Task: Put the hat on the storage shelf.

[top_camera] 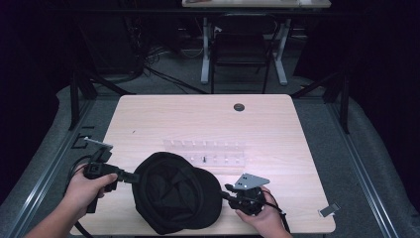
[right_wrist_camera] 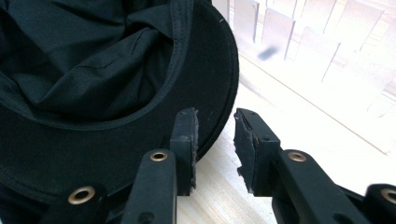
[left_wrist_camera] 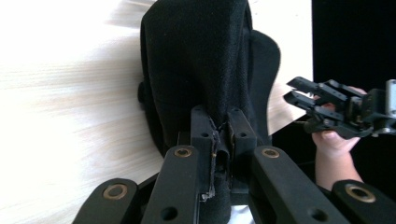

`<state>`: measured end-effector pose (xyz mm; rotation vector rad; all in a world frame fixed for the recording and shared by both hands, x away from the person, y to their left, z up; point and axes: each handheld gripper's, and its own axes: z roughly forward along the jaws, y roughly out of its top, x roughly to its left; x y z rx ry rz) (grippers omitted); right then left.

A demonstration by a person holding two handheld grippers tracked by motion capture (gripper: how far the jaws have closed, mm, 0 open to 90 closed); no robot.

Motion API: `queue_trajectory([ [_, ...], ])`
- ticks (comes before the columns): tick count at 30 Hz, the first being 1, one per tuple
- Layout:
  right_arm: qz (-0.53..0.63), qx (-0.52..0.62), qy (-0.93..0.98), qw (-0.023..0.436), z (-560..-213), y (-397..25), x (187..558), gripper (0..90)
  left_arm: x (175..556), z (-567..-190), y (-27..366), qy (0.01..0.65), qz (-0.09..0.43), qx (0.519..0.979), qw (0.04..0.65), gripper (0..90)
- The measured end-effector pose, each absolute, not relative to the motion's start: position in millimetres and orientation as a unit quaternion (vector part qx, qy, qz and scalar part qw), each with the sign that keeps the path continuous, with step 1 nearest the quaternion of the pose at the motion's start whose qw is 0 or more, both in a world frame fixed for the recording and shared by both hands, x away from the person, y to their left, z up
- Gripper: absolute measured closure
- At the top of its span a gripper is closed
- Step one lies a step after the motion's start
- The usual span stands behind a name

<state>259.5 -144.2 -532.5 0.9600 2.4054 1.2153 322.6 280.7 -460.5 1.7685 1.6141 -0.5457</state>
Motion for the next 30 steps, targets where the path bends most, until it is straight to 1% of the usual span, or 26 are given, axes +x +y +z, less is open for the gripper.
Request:
queue_trajectory([
  [8,0.422,0.337,0.829,0.142,-531.6,-148.4,260.6,68.7,324.9,-445.0,276.2,0.62,-0.207,0.671,0.349,84.4],
  [13,0.425,0.342,0.826,0.144,-531.5,-150.8,261.6,68.5,324.7,-439.1,274.3,0.62,-0.214,0.664,0.36,84.5],
  [30,0.425,0.347,0.823,0.145,-531.5,-155.0,263.8,68.1,329.1,-411.5,267.8,0.607,-0.223,0.658,0.385,84.7],
])
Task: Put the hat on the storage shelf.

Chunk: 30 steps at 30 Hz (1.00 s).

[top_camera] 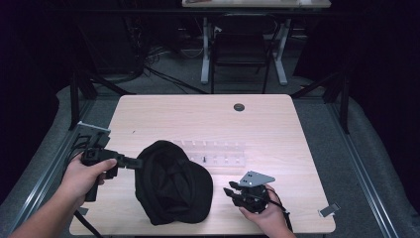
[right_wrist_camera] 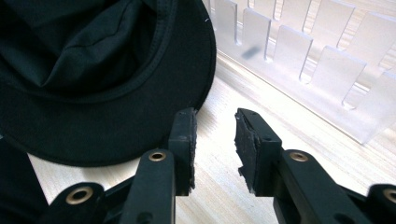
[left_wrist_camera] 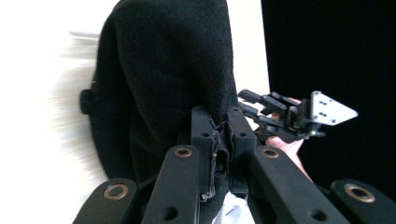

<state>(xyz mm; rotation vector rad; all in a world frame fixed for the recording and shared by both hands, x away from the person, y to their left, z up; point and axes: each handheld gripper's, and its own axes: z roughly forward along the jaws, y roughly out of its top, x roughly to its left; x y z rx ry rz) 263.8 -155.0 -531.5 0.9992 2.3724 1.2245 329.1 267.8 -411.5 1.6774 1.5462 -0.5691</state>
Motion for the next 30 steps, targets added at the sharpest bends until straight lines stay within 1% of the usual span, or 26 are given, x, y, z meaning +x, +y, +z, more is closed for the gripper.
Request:
queue_trajectory([
  [5,0.422,0.348,0.825,0.146,-531.7,-155.6,263.9,68.0,329.3,-403.8,269.0,0.603,-0.231,0.656,0.39,84.7],
  [15,0.422,0.35,0.824,0.145,-532.6,-155.6,264.5,67.9,328.6,-388.7,270.6,0.597,-0.257,0.635,0.418,84.8],
  [23,0.422,0.351,0.823,0.146,-532.2,-157.0,264.8,67.8,328.6,-376.0,271.4,0.588,-0.258,0.635,0.429,85.0],
  [30,0.422,0.353,0.822,0.146,-531.6,-158.6,265.3,67.6,329.2,-361.9,273.6,0.585,-0.247,0.635,0.439,85.0],
])
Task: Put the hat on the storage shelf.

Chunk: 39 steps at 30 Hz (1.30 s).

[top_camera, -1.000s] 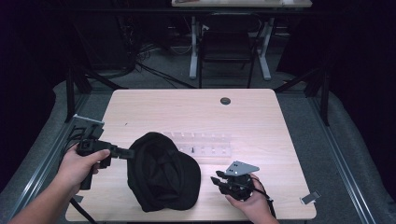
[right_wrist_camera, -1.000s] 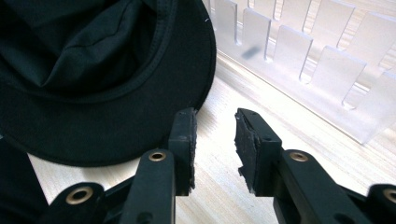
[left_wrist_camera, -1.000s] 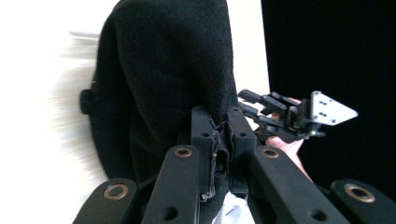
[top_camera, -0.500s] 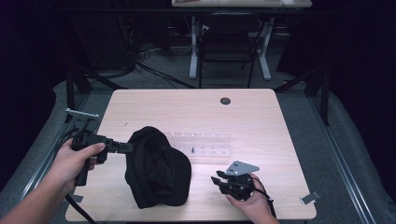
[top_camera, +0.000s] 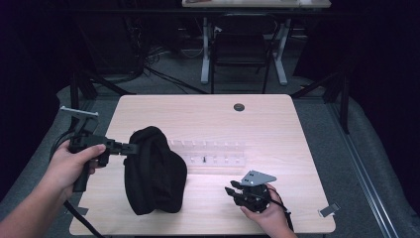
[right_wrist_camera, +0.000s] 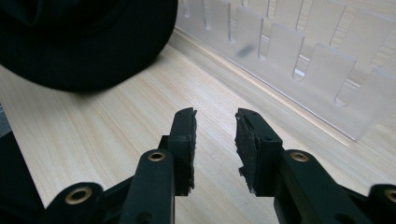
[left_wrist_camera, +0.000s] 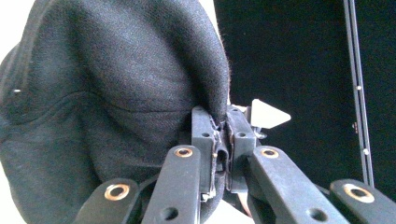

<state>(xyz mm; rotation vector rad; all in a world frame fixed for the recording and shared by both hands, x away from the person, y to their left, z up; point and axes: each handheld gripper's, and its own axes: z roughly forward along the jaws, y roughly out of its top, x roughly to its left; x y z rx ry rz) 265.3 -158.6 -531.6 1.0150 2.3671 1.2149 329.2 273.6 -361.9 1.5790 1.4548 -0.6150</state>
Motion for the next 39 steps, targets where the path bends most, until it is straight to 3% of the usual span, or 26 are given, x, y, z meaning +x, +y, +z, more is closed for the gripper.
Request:
queue_trajectory([
  [14,0.415,0.354,0.825,0.144,-533.0,-159.8,266.2,63.9,332.8,-334.3,280.3,0.579,-0.232,0.622,0.473,85.0],
  [39,0.422,0.359,0.82,0.143,-536.8,-160.7,267.8,63.0,359.3,-308.4,257.0,0.572,-0.217,0.622,0.489,85.0],
])
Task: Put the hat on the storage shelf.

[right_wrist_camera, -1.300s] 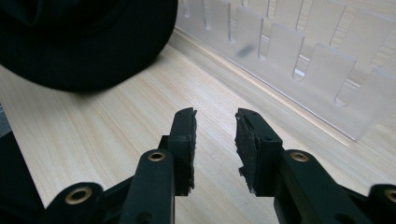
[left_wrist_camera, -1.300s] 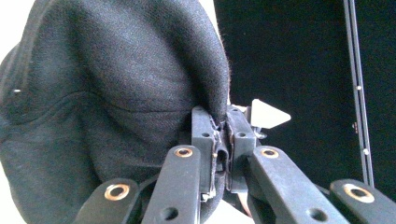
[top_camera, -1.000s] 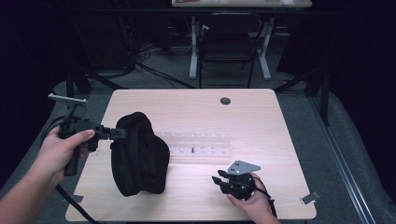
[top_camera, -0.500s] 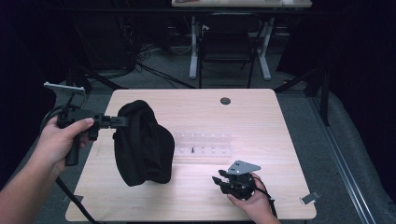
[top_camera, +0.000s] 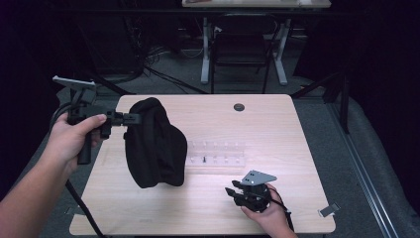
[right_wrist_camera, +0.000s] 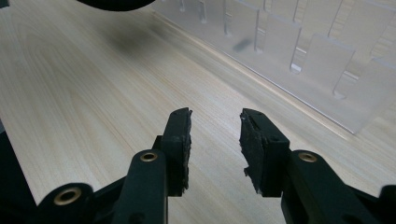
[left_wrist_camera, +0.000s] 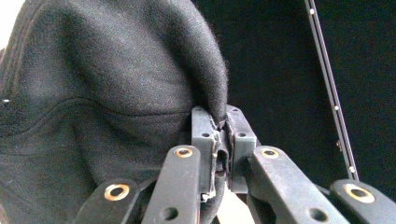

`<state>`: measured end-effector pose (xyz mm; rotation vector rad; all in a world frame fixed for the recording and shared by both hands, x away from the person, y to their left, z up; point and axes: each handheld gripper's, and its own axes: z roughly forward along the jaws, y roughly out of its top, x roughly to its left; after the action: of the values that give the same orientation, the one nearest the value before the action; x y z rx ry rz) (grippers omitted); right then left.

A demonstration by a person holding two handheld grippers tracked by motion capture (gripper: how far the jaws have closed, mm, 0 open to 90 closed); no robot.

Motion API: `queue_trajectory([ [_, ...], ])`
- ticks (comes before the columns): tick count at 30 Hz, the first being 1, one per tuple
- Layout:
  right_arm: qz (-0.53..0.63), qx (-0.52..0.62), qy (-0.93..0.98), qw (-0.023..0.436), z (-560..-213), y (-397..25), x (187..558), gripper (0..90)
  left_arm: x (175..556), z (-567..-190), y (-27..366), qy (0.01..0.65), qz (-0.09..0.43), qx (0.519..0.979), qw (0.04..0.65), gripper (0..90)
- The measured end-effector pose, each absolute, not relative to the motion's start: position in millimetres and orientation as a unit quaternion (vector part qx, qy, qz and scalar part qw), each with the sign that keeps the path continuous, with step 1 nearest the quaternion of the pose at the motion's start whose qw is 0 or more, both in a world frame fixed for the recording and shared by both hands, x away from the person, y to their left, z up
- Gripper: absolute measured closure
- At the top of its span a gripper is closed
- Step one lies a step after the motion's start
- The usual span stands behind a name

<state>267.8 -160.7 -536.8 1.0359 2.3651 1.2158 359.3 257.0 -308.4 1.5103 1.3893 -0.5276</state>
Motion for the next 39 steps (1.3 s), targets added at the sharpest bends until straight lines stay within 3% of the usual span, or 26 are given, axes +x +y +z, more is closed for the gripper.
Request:
queue_trajectory([
  [39,0.419,0.359,0.822,0.141,-538.0,-163.9,269.3,63.1,407.1,-303.7,212.4,0.579,-0.208,0.612,0.497,85.0],
])
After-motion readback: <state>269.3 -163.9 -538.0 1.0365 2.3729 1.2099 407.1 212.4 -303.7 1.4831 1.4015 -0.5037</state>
